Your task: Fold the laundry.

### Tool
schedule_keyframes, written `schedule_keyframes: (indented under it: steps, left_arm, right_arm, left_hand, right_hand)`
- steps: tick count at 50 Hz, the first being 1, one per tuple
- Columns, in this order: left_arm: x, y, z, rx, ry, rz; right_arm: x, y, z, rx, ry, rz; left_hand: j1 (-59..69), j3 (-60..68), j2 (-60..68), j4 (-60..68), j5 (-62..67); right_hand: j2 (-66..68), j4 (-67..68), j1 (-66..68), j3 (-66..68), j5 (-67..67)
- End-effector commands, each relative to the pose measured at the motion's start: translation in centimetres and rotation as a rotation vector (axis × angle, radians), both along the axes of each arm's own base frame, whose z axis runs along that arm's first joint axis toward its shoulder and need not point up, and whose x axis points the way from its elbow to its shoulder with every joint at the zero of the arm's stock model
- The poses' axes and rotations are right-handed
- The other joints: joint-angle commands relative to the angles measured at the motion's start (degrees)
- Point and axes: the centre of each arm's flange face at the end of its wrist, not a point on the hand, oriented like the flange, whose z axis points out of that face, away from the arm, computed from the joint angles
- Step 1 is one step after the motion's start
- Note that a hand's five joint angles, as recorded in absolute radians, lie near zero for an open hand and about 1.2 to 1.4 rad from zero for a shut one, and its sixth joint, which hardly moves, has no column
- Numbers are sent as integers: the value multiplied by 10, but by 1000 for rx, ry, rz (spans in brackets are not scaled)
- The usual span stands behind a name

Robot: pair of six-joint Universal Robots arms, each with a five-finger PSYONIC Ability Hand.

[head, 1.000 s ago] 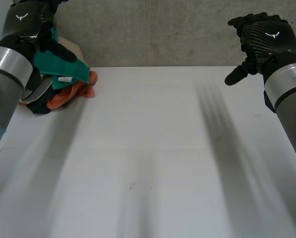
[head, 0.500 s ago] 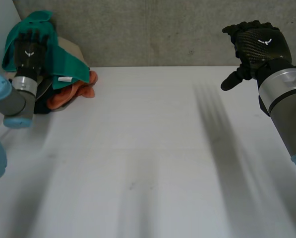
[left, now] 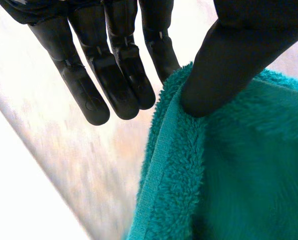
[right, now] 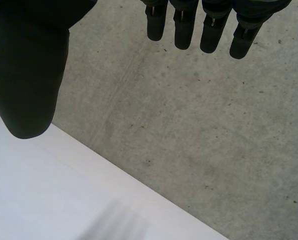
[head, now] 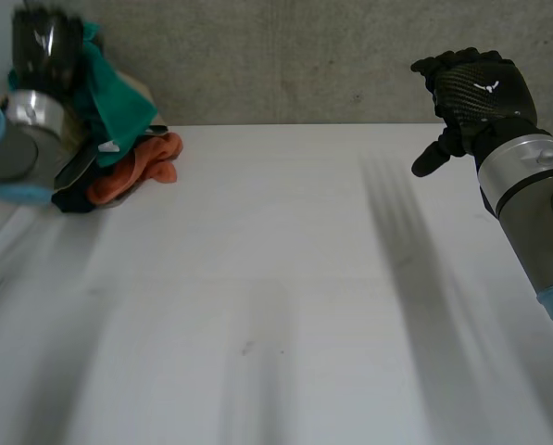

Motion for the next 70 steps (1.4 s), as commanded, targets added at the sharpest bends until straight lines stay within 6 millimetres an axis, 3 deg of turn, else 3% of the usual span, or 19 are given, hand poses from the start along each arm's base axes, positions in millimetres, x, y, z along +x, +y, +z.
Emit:
schedule_keyframes:
  steps: [1, 3, 6, 10, 15, 18, 19, 20, 24, 26, 27, 30, 31, 34, 38, 43, 48, 57, 70]
  left_arm:
    - [-54, 113, 129, -116, 214, -292]
    - [-69, 151, 147, -97, 277, -397]
    - [-84, 187, 151, -48, 325, -495]
    - [-114, 242, 122, 124, 343, -624]
    - [-161, 314, 44, 411, 266, -770]
    - [-181, 335, -6, 564, 206, -805]
    - [-191, 347, -41, 670, 160, -817]
    - [-195, 352, -55, 717, 138, -819]
    - [-208, 374, -102, 899, 44, -821]
    - [-210, 377, -107, 940, 19, -815]
    - [-210, 377, -105, 969, 5, -804]
    - [-210, 376, -94, 985, 0, -792]
    - [-208, 372, -78, 969, 12, -786]
    - [-193, 344, -41, 883, 78, -739]
    - [-167, 311, -20, 815, 119, -655]
    - [-143, 280, -20, 750, 50, -545]
    - [-131, 256, -34, 675, -125, -476]
    - [-142, 213, -86, 583, -412, -577]
    - [-161, 197, -155, 676, -482, -683]
  right_arm:
    - [0, 2, 4, -11, -4, 3]
    - [0, 3, 6, -16, -6, 3]
    - [-3, 3, 12, -29, -12, -8]
    - [-7, 4, 20, -48, -27, -24]
    - [-8, 4, 24, -56, -30, -29]
    - [-10, 2, 25, -52, -27, -34]
    - [-10, 2, 25, -51, -26, -37]
    - [-11, 1, 24, -45, -22, -40]
    - [-16, 0, 23, -21, -10, -49]
    - [-18, 0, 22, 9, 3, -54]
    - [-19, -1, 20, 25, 13, -56]
    - [-20, -2, 13, 85, 59, -58]
    - [-20, -2, 10, 104, 75, -57]
    - [-17, 0, -1, 171, 138, -46]
    - [-19, 7, -11, 244, 214, -37]
    - [-22, 24, -38, 382, 302, -14]
    - [-24, 46, -71, 485, 367, 19]
    - [-18, 95, -126, 494, 484, 86]
    - [-24, 106, -170, 490, 520, 38]
  left_hand:
    - [145, 118, 115, 115, 145]
    - [145, 118, 115, 115, 145]
    - [145, 118, 115, 115, 145]
    - [145, 118, 115, 115, 145]
    - [145, 118, 115, 115, 145]
    - [145, 118, 115, 115, 145]
    - [145, 118, 115, 115, 145]
    - [145, 118, 115, 115, 145]
    - [145, 118, 115, 115, 145]
    - [-83, -109, -112, -113, -82]
    - [-274, -300, -303, -304, -273]
    - [-355, -381, -384, -384, -354]
    - [-406, -433, -436, -436, -406]
    - [-437, -463, -467, -467, -437]
    - [-440, -467, -470, -470, -440]
    - [-451, -477, -480, -481, -450]
    - [-469, -495, -499, -499, -469]
    - [-488, -514, -517, -518, -487]
    - [-472, -499, -502, -502, -472]
  right_hand:
    - [-19, -19, -29, -18, -26]
    - [-19, -19, -29, -18, -26]
    - [-19, -19, -29, -18, -26]
    - [-19, -19, -29, -18, -26]
    - [-19, -19, -29, -18, -26]
    - [-19, -19, -29, -18, -26]
    - [-19, -19, -29, -18, -26]
    - [-19, -19, -29, -18, -26]
    - [-19, -19, -29, -18, -26]
    - [-19, -19, -29, -18, -26]
    - [-19, -19, -29, -18, -26]
    - [-19, -19, -29, -18, -26]
    - [-19, -19, -29, -18, -26]
    - [-19, -19, -29, -18, -26]
    - [-19, -19, -29, -18, -26]
    - [-19, -19, -29, -18, -26]
    - [-19, -19, -29, -18, -26]
    - [-19, -19, -29, -18, -26]
    - [1, 2, -9, 3, -5]
